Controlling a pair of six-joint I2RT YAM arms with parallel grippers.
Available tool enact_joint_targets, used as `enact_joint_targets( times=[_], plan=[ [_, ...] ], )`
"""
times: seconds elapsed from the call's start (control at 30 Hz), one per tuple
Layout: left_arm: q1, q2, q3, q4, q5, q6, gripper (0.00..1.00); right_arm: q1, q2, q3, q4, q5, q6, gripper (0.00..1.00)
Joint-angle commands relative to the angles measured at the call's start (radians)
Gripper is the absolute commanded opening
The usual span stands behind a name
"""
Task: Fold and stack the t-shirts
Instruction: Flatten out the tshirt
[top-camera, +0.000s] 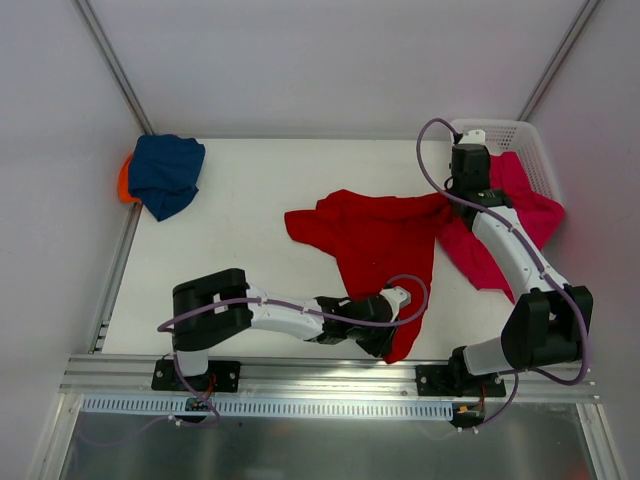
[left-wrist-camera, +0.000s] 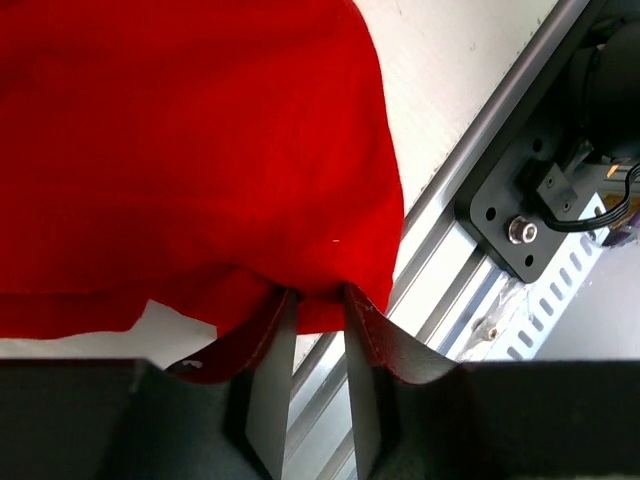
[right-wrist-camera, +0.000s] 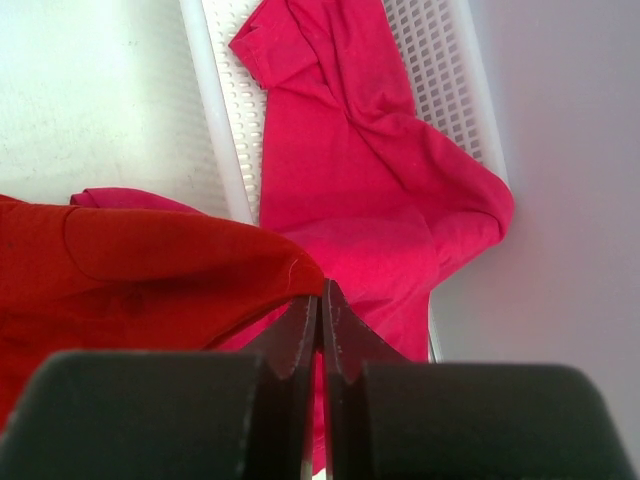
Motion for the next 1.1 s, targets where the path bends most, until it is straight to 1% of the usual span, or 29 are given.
enact_joint_targets(
  times=[0.0, 0.03, 0.1, 0.13, 0.17, 0.27, 0.33, 0.43, 0.57, 0.6, 0.63, 0.67, 0.73, 0.77, 0.8, 0.87, 1.0, 1.07],
  plan=[
    [-0.007, 0.057, 0.026, -0.039, -0.007, 0.000, 0.22, -0.009, -0.051, -0.004, 0.045, 0.007, 0.022, 0.00],
    [-0.007, 0.065, 0.032, -0.041, -0.004, 0.000, 0.15, -0.009, -0.053, -0.010, 0.046, 0.005, 0.024, 0.00],
    [-0.007, 0.086, 0.041, -0.047, -0.003, 0.002, 0.10, -0.011, -0.054, -0.018, 0.051, 0.004, 0.027, 0.00],
    [-0.007, 0.092, 0.045, -0.050, -0.004, 0.002, 0.02, -0.011, -0.056, -0.020, 0.052, 0.004, 0.028, 0.00],
    [-0.007, 0.100, 0.048, -0.055, -0.016, 0.000, 0.00, -0.011, -0.056, -0.023, 0.054, 0.004, 0.030, 0.00],
    [-0.007, 0.115, 0.071, -0.096, -0.052, -0.015, 0.00, -0.009, -0.061, -0.036, 0.059, 0.002, 0.037, 0.00],
    [-0.007, 0.119, 0.078, -0.110, -0.047, -0.012, 0.00, -0.011, -0.064, -0.044, 0.060, 0.002, 0.042, 0.00],
    [-0.007, 0.077, 0.062, -0.115, -0.055, -0.005, 0.00, -0.009, -0.074, -0.050, 0.057, -0.008, 0.048, 0.00],
    [-0.007, -0.050, 0.054, -0.173, -0.113, 0.029, 0.00, -0.009, -0.114, -0.047, 0.037, -0.044, 0.070, 0.00],
    [-0.007, -0.108, 0.061, -0.177, -0.127, 0.047, 0.00, -0.009, -0.132, -0.046, 0.031, -0.051, 0.074, 0.00],
    [-0.007, -0.134, 0.069, -0.211, -0.151, 0.057, 0.00, -0.006, -0.143, -0.044, 0.028, -0.064, 0.080, 0.00],
    [-0.007, -0.192, 0.077, -0.252, -0.165, 0.069, 0.00, -0.005, -0.154, -0.044, 0.017, -0.068, 0.089, 0.00],
    [-0.007, -0.255, 0.103, -0.292, -0.211, 0.109, 0.00, 0.005, -0.186, -0.044, 0.007, -0.083, 0.096, 0.00],
    [-0.007, -0.321, 0.112, -0.337, -0.230, 0.126, 0.00, 0.009, -0.197, -0.044, -0.004, -0.087, 0.099, 0.00],
    [-0.007, -0.354, 0.132, -0.357, -0.251, 0.156, 0.00, 0.014, -0.214, -0.046, -0.007, -0.090, 0.102, 0.00],
    [-0.007, -0.438, 0.150, -0.400, -0.314, 0.181, 0.00, 0.040, -0.231, -0.046, -0.021, -0.093, 0.103, 0.00],
    [-0.005, -0.549, 0.186, -0.492, -0.400, 0.251, 0.00, 0.087, -0.258, -0.059, -0.033, -0.081, 0.099, 0.00],
    [-0.005, -0.602, 0.184, -0.507, -0.441, 0.264, 0.00, 0.112, -0.274, -0.069, -0.035, -0.077, 0.105, 0.00]
  ],
)
